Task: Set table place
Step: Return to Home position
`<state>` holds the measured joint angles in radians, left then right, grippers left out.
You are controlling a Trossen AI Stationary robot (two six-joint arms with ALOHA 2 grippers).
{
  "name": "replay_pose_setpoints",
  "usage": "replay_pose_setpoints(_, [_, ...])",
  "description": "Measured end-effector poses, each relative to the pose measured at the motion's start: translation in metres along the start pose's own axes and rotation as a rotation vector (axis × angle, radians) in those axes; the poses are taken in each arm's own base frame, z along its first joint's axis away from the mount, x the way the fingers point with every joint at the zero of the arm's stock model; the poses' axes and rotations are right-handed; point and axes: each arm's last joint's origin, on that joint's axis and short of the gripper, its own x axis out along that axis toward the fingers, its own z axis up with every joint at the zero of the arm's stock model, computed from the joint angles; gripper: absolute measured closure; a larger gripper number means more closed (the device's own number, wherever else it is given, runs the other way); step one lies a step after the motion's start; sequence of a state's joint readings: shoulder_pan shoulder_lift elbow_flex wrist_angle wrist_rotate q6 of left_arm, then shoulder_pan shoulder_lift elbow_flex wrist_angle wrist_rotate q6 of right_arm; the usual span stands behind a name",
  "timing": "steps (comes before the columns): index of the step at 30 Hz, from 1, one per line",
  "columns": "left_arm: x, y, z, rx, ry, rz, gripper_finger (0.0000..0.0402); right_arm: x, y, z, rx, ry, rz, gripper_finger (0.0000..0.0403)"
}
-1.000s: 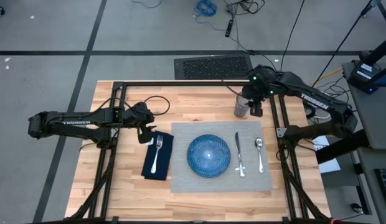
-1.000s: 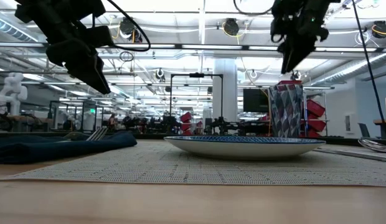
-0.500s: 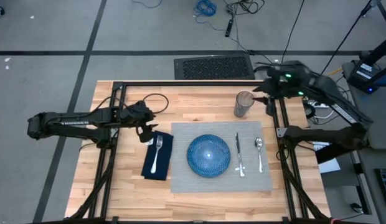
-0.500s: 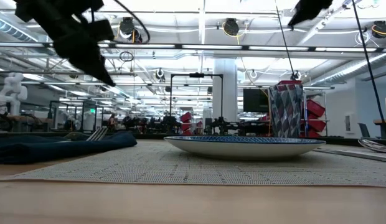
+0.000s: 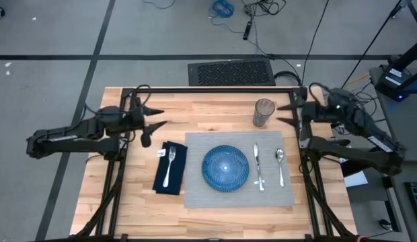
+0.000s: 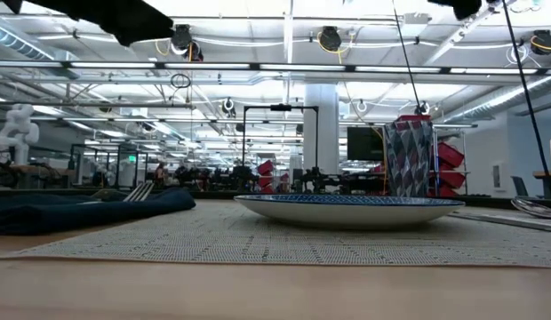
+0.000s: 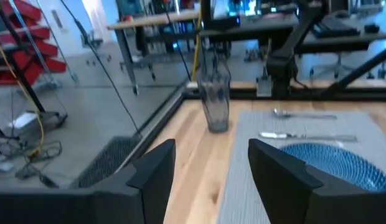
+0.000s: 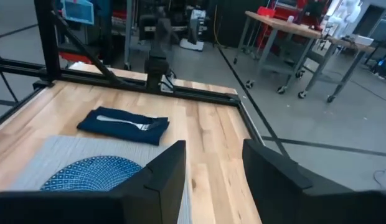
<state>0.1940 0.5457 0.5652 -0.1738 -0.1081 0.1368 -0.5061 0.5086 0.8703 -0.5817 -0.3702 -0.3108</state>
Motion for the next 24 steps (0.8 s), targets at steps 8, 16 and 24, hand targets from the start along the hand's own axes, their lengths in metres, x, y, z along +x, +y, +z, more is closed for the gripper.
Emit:
replay_pose_setpoints(8, [-0.003,-0.004,-0.033,-0.008,-0.149,0.018,0.0213,0.031,0.006,-0.056,0.017,-0.052,0.009,0.0257])
replay_pose_setpoints(16, [0.0,-0.011,-0.073,-0.016,-0.19,-0.015,0.0213,0.053,0.016,-0.097,0.047,-0.098,0.082,0.0257])
replay_pose_setpoints(24, [0.0,-0.009,-0.08,0.027,-0.126,0.037,0.0213,0.064,0.019,-0.134,0.042,-0.073,-0.087,0.0257])
